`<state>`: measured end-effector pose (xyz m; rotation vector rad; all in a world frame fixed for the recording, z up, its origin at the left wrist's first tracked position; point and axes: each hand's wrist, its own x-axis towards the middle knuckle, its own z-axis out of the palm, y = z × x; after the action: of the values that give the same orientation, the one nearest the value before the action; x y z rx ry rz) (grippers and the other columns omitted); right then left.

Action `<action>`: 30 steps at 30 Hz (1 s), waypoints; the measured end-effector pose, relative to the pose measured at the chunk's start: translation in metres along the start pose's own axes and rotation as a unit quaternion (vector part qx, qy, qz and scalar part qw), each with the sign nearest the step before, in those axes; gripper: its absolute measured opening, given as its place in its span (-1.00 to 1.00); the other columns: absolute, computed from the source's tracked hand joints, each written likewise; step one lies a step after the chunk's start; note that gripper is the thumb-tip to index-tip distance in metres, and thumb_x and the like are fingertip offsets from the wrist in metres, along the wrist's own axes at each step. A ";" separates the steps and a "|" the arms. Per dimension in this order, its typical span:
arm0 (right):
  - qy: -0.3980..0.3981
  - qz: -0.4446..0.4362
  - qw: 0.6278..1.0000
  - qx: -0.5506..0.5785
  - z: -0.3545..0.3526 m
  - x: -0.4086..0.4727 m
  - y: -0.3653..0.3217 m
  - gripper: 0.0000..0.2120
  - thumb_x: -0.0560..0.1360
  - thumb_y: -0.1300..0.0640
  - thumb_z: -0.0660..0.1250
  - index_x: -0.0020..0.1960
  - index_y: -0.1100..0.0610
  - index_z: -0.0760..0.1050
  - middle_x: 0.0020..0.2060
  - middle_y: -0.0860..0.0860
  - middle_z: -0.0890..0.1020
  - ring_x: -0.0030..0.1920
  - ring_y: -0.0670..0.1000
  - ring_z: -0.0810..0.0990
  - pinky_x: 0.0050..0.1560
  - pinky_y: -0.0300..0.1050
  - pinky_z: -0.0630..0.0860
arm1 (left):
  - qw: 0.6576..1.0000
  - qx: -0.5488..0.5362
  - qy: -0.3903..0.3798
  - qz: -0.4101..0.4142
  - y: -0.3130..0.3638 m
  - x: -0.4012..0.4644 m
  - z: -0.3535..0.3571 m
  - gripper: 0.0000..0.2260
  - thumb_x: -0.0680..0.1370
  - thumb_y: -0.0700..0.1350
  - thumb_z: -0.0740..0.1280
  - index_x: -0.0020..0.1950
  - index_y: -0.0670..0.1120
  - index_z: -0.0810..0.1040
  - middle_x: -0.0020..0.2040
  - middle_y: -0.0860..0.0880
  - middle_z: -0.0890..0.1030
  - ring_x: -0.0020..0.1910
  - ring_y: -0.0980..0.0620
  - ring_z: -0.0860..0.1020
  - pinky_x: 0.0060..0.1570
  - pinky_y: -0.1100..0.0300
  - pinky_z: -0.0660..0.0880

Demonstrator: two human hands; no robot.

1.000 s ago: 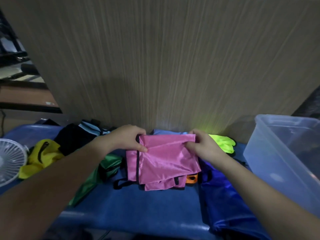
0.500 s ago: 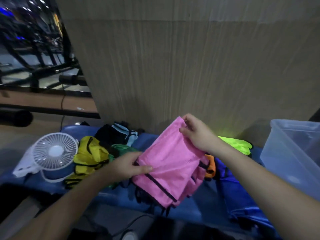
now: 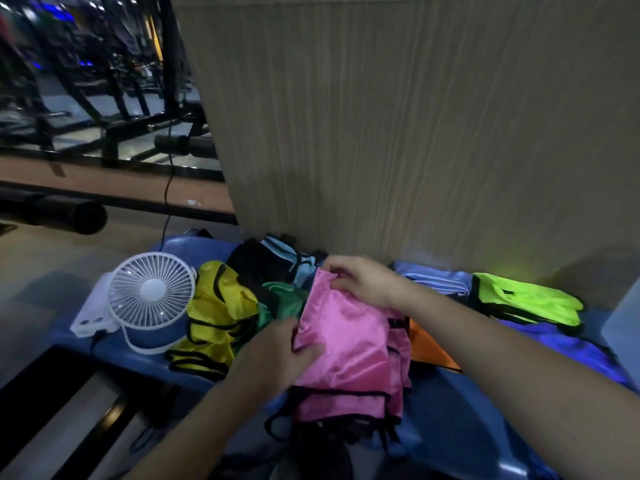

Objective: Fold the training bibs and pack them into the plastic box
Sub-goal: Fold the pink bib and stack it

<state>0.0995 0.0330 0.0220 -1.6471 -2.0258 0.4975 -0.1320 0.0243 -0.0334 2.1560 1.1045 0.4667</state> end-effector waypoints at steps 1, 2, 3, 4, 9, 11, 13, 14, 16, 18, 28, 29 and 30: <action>0.000 -0.003 1.000 0.003 0.000 0.001 0.002 -0.85 0.54 0.23 0.40 0.11 0.15 0.54 -0.08 0.01 0.65 -0.01 0.02 0.60 0.09 -0.03 0.48 | 0.999 -0.027 0.039 0.006 0.003 0.009 -0.002 -0.67 0.43 0.25 0.45 0.01 0.08 0.49 -0.20 0.06 0.60 -0.22 0.11 0.58 -0.14 0.08 0.54; 0.001 -0.004 1.000 0.008 0.000 0.001 0.004 -0.83 0.54 0.23 0.40 0.13 0.14 0.55 -0.06 -0.01 0.65 0.01 0.00 0.61 0.11 -0.05 0.48 | 0.996 -0.046 0.073 0.009 0.006 0.019 -0.005 -0.68 0.46 0.15 0.49 0.05 0.04 0.46 -0.21 0.05 0.59 -0.22 0.07 0.59 -0.15 0.06 0.55; 0.003 -0.002 1.000 0.017 0.000 0.001 0.006 -0.81 0.54 0.23 0.41 0.14 0.13 0.55 -0.04 -0.02 0.65 0.02 -0.01 0.61 0.13 -0.07 0.48 | 0.994 -0.071 0.084 0.008 0.010 0.030 -0.008 -0.68 0.47 0.08 0.51 0.06 0.01 0.45 -0.22 0.03 0.60 -0.21 0.03 0.61 -0.14 0.04 0.56; 0.006 0.004 1.000 0.030 0.001 0.000 0.007 -0.79 0.53 0.23 0.42 0.16 0.12 0.56 -0.01 -0.03 0.65 0.04 -0.03 0.61 0.15 -0.09 0.49 | 0.992 -0.110 0.066 0.001 0.014 0.041 -0.009 -0.70 0.46 0.04 0.53 0.05 -0.01 0.49 -0.21 0.01 0.63 -0.18 0.01 0.64 -0.12 0.04 0.58; 0.001 0.029 0.996 0.083 -0.002 -0.009 0.007 -0.65 0.49 0.22 0.48 0.24 0.08 0.52 -0.06 -0.03 0.65 -0.08 -0.13 0.62 0.03 -0.19 0.54 | 0.982 -0.185 -0.026 -0.026 0.018 0.069 0.001 -0.85 0.46 -0.15 0.54 -0.13 0.07 0.63 -0.38 0.22 0.62 -0.34 0.23 0.54 -0.26 0.26 0.42; -0.031 0.070 0.994 0.079 -0.007 -0.018 0.009 -0.54 0.44 0.13 0.54 0.29 0.06 0.47 -0.18 -0.13 0.58 -0.25 -0.24 0.54 -0.13 -0.32 0.48 | 0.978 -0.205 -0.019 -0.037 0.015 0.072 0.003 -0.83 0.45 -0.18 0.54 -0.10 0.08 0.65 -0.34 0.19 0.65 -0.34 0.25 0.56 -0.29 0.31 0.44; -0.063 0.115 0.990 0.044 -0.011 -0.026 0.013 -0.45 0.38 0.06 0.60 0.30 0.04 0.46 -0.09 -0.11 0.61 -0.16 -0.20 0.56 -0.08 -0.26 0.51 | 0.966 -0.254 -0.020 -0.038 0.014 0.071 -0.001 -0.80 0.43 -0.24 0.55 -0.05 0.03 0.68 -0.22 0.10 0.72 -0.25 0.19 0.64 -0.25 0.33 0.52; -0.079 0.133 0.988 0.028 -0.012 -0.029 0.016 -0.47 0.35 0.05 0.61 0.25 0.06 0.49 -0.05 -0.08 0.63 -0.10 -0.14 0.59 -0.04 -0.20 0.53 | 0.963 -0.268 -0.017 -0.038 0.013 0.071 -0.003 -0.79 0.43 -0.27 0.55 -0.04 0.00 0.69 -0.19 0.08 0.73 -0.21 0.17 0.66 -0.22 0.33 0.54; -0.094 0.160 0.982 0.035 -0.014 -0.035 0.019 -0.60 0.34 0.13 0.61 0.09 0.16 0.56 -0.07 0.04 0.69 -0.11 -0.06 0.63 -0.05 -0.09 0.56 | 0.962 -0.271 -0.006 -0.034 0.009 0.069 -0.008 -0.79 0.42 -0.30 0.55 -0.05 -0.04 0.70 -0.21 0.08 0.72 -0.22 0.19 0.65 -0.22 0.34 0.54; -0.079 0.177 0.979 0.062 -0.014 -0.041 0.022 -0.71 0.33 0.21 0.60 -0.01 0.20 0.59 -0.12 0.10 0.71 -0.17 -0.05 0.64 -0.07 -0.03 0.58 | 0.965 -0.262 0.003 -0.028 0.004 0.066 -0.014 -0.82 0.42 -0.30 0.55 -0.04 -0.08 0.70 -0.28 0.09 0.68 -0.30 0.22 0.60 -0.27 0.34 0.51; 0.026 0.248 0.922 0.295 0.011 -0.068 0.010 -0.80 0.49 0.45 0.37 -0.10 0.16 0.50 -0.28 0.05 0.52 -0.40 -0.01 0.60 -0.44 -0.09 0.62 | 0.935 -0.339 -0.104 -0.033 -0.003 0.046 -0.027 -0.72 0.54 -0.28 0.42 0.20 -0.01 0.61 0.14 -0.09 0.65 0.07 0.00 0.69 -0.03 0.07 0.67; 0.027 0.247 0.918 0.310 0.012 -0.071 0.008 -0.80 0.49 0.45 0.36 -0.10 0.17 0.50 -0.25 0.07 0.50 -0.36 0.00 0.62 -0.38 -0.06 0.65 | 0.934 -0.338 -0.116 -0.022 -0.005 0.044 -0.027 -0.70 0.54 -0.28 0.42 0.23 -0.01 0.60 0.16 -0.09 0.65 0.12 -0.02 0.67 0.02 0.05 0.65; 0.031 0.243 0.917 0.316 0.012 -0.074 0.007 -0.79 0.49 0.46 0.36 -0.12 0.16 0.50 -0.25 0.08 0.50 -0.33 0.02 0.63 -0.31 -0.01 0.68 | 0.932 -0.339 -0.127 -0.012 -0.007 0.041 -0.028 -0.68 0.54 -0.28 0.42 0.25 -0.01 0.60 0.17 -0.08 0.66 0.15 -0.03 0.66 0.05 0.05 0.64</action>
<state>0.1100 -0.0376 -0.0020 -1.6807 -1.1882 1.1195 -0.1284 0.0713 -0.0175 1.5363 0.6858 0.4575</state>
